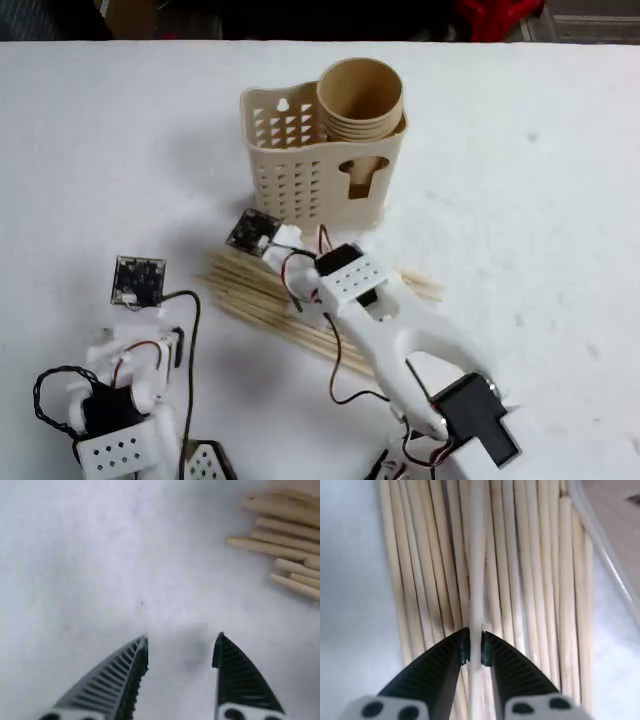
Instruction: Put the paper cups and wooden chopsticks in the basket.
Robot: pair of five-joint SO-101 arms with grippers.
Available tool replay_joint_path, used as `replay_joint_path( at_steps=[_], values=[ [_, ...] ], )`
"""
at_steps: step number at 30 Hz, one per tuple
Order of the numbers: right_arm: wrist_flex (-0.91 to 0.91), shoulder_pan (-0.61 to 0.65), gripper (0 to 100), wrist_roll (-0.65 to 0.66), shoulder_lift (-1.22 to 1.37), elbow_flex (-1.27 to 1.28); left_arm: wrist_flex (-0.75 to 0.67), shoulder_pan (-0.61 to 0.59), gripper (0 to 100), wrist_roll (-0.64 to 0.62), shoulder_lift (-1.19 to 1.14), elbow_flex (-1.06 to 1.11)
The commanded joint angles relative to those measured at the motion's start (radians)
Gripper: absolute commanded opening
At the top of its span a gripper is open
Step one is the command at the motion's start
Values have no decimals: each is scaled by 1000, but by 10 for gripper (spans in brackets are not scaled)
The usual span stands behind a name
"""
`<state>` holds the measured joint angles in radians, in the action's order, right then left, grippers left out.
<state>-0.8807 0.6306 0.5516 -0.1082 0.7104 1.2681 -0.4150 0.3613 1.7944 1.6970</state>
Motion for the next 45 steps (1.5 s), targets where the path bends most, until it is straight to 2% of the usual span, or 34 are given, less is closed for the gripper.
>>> replay_joint_path(
  at_steps=[1,10,14,24,30,33,37,45],
  values=[
    [-7,-16,16,-54,-44,-23,2,-7,219,5,5,-3],
    [-41,-16,16,-163,-85,-61,2,-7,219,5,5,-3],
    [-42,-16,16,-203,-223,-48,2,-7,219,5,5,-3],
    [-2,-15,16,-210,-469,43,2,-7,219,5,5,-3],
    [-28,-8,15,-269,-668,48,2,-7,219,5,5,-3],
    [-127,-4,15,-203,-634,61,2,-7,219,5,5,-3],
    [-104,31,15,-75,-483,149,2,-7,219,5,5,-3],
    [62,44,29,-66,-154,146,2,-7,219,5,5,-3]
  ],
)
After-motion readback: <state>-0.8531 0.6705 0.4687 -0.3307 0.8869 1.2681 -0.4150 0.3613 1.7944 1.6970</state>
